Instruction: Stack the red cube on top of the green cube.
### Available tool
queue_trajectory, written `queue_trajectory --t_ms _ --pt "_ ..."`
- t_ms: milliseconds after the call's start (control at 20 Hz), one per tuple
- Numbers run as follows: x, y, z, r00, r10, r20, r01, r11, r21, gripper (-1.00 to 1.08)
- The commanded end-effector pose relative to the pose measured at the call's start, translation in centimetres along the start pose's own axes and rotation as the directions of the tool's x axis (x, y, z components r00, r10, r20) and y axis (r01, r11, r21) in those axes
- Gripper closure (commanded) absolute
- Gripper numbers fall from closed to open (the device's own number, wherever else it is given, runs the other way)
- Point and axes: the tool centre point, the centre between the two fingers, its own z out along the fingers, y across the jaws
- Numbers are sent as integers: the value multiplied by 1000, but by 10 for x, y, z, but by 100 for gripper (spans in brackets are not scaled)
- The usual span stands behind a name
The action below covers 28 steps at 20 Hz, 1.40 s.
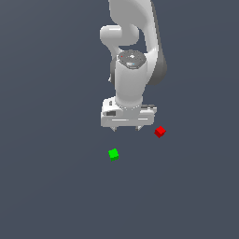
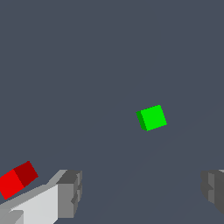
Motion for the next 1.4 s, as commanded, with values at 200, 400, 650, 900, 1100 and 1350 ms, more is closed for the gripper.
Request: queue_trajectory --t_ms 200,400,650,900,1100,1350 --pt "-1 -14 7 999 -37 3 37 999 2 -92" --pt "-9 -56 27 990 -143 11 143 990 8 -92" --pt "-36 -135 67 937 -347 25 347 938 21 -92" --pt "-69 -189 96 870 -491 34 490 871 31 -92" --pt "-83 -206 106 842 -539 37 538 842 35 -92" --pt "-83 -207 108 842 -538 38 537 843 36 -92"
